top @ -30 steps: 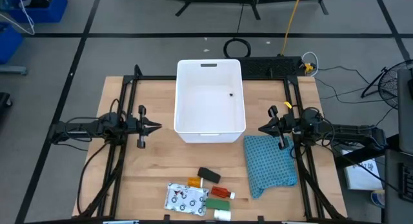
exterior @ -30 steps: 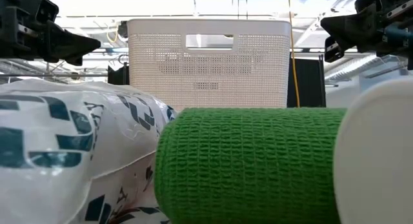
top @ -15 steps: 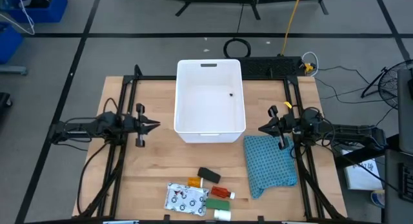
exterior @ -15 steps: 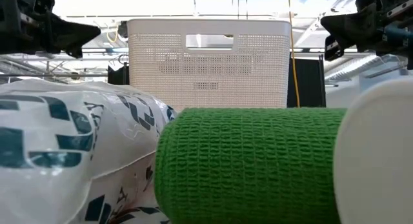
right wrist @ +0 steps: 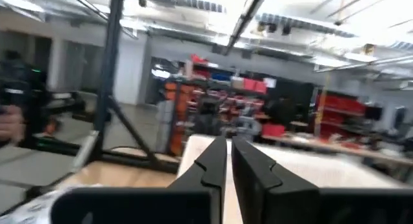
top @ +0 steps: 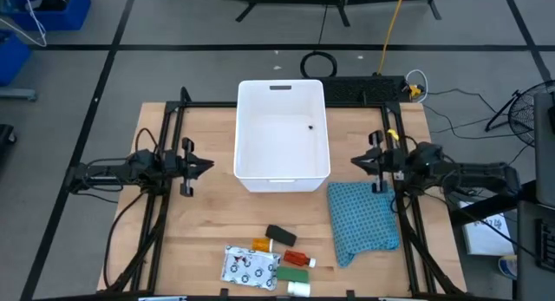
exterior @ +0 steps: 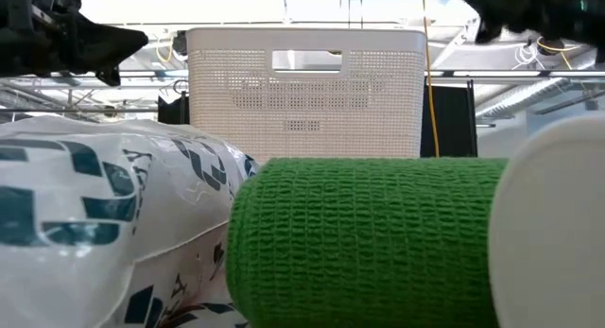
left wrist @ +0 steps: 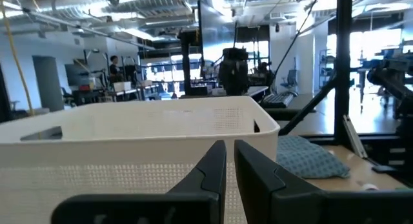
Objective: Pick & place medical supplies in basket/bin
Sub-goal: Put the red pill bottle into the bin
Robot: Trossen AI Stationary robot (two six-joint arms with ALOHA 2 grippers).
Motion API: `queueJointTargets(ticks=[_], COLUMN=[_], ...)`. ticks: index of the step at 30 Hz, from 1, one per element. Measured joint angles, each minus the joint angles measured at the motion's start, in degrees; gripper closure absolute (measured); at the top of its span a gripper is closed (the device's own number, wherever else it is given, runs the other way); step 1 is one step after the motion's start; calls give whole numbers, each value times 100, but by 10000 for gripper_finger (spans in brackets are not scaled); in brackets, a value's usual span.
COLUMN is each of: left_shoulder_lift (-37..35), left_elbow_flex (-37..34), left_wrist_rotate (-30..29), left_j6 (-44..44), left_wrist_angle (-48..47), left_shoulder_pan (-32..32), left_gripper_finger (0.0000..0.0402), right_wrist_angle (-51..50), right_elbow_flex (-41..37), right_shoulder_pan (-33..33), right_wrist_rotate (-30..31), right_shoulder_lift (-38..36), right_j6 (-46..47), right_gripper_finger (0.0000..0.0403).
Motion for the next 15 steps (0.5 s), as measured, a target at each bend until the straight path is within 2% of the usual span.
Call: queueJointTargets(ticks=[6,12,15], left_shoulder_lift=[0,-1,0], left_elbow_flex=[1,1,1], left_wrist_rotate=[-82,-131,-319], left_j6=[138,419,605], left_wrist_angle=[-7,-37,-36], left_shoulder_pan=[0,0,0], left_gripper_finger=[364,364,364], right_wrist_angle=[-1392,-3225,-3363], right_elbow_flex=[1713,3237,3505], right_shoulder_pan=[1289,2712,3284], right_wrist_rotate=[1389,3907,4184], right_shoulder_lift=[1334,3153,3990], right_j6=[-704,-798,-315], right_gripper_finger=[355,308,277])
